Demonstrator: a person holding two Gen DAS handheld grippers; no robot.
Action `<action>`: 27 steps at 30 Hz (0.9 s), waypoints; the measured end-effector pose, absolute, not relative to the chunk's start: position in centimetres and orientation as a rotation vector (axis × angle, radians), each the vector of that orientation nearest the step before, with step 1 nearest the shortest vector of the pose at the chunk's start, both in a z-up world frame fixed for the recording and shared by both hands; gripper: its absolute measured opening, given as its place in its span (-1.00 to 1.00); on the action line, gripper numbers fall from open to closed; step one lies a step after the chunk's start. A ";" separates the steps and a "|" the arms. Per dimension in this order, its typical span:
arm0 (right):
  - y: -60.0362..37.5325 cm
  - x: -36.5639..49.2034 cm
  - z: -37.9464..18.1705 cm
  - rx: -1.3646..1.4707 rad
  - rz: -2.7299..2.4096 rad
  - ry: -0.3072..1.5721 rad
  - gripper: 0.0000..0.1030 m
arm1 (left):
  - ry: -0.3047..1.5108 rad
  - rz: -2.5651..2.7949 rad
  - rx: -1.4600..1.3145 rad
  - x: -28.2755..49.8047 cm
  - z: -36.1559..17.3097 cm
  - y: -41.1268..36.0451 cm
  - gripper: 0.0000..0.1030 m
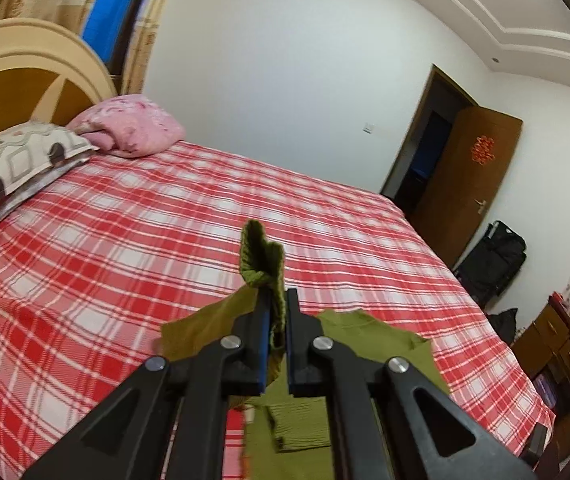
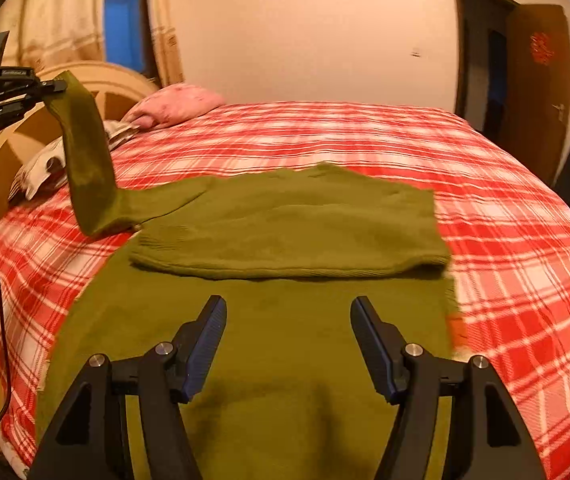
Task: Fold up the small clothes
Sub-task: 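Lift the sleeve with the left gripper, carry it across the body, release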
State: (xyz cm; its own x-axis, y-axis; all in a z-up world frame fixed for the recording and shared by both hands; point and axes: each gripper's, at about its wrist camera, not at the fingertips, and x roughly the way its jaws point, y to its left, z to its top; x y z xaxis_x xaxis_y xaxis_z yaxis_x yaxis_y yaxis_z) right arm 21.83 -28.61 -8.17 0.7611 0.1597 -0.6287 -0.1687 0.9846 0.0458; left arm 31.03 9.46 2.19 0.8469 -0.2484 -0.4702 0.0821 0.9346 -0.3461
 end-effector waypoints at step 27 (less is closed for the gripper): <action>-38.9 21.0 -10.7 0.215 -0.008 0.694 0.28 | 0.682 -0.413 -0.175 34.1 -2.5 -11.2 -0.89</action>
State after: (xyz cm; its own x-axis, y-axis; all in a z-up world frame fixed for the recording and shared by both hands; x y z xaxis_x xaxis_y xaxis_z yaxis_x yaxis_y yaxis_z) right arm 20.97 -38.91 -10.69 0.7697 0.0643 -0.6352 0.0781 0.9780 0.1937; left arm 34.12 -11.21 -2.52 0.6998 -0.4248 -0.5743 0.3119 0.9050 -0.2894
